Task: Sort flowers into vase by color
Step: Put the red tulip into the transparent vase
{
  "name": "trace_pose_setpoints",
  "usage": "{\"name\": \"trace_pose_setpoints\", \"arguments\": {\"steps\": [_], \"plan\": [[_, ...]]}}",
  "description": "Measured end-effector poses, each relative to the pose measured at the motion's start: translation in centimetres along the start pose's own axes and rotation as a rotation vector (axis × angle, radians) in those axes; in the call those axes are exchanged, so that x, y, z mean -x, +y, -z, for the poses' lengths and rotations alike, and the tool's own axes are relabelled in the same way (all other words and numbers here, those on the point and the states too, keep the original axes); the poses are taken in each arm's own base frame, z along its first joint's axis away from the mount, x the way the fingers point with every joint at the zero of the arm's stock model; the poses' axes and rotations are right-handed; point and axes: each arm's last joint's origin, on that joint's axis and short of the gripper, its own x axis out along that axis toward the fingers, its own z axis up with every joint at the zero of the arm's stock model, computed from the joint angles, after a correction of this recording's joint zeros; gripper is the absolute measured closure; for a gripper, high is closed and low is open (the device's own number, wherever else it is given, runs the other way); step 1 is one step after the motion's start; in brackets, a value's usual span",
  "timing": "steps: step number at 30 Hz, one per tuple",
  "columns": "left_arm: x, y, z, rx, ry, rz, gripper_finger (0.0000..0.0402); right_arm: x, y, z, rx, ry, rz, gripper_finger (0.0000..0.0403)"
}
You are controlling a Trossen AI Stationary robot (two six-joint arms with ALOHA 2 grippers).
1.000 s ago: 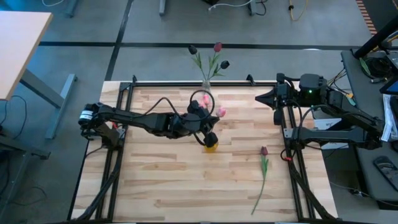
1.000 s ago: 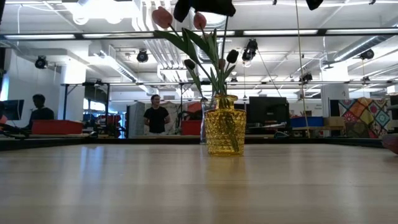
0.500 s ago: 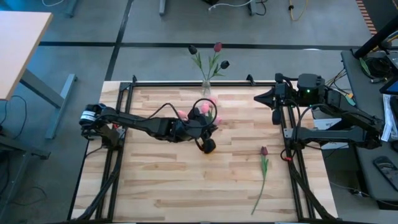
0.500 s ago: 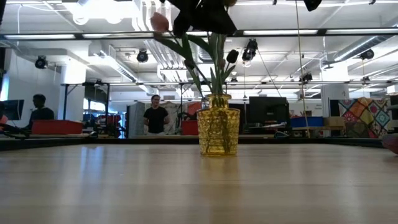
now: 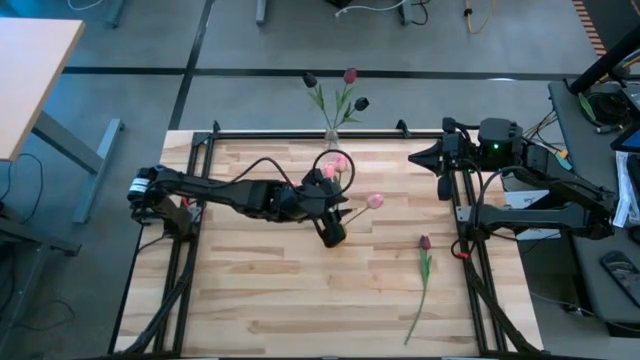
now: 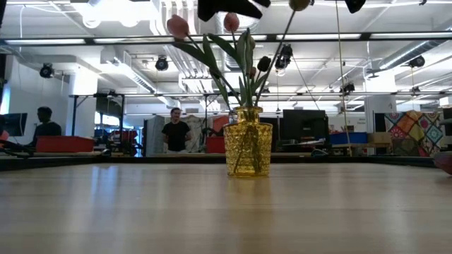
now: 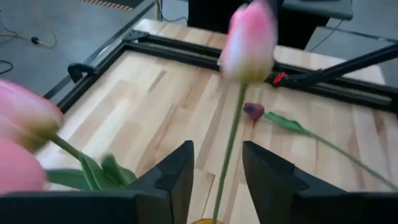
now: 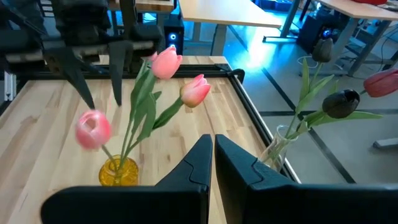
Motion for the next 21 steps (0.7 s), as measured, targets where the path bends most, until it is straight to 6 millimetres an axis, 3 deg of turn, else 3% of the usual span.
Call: {"name": "trace_pose_setpoints", "arguments": {"steps": [9, 12, 17, 21], "plan": [[3.4, -0.1, -5.3, -0.020, -0.133, 0.032, 0.0277, 0.0, 0.0, 0.0, -0.001, 0.000, 0.000, 0.0390], [4.9, 0.2, -6.8, -0.045, -0.145, 0.029, 0.0302, 0.0, 0.0, 0.0, -0.009, 0.000, -0.003, 0.0390], [5.9, 1.8, -7.9, -0.072, -0.091, 0.121, 0.0383, -0.3, 0.1, 0.4, -0.063, 0.023, -0.046, 0.0390], [5.4, 3.9, -7.8, -0.098, -0.051, 0.213, 0.0391, -1.3, 0.2, 1.6, -0.161, 0.080, -0.069, 0.0390]]}}
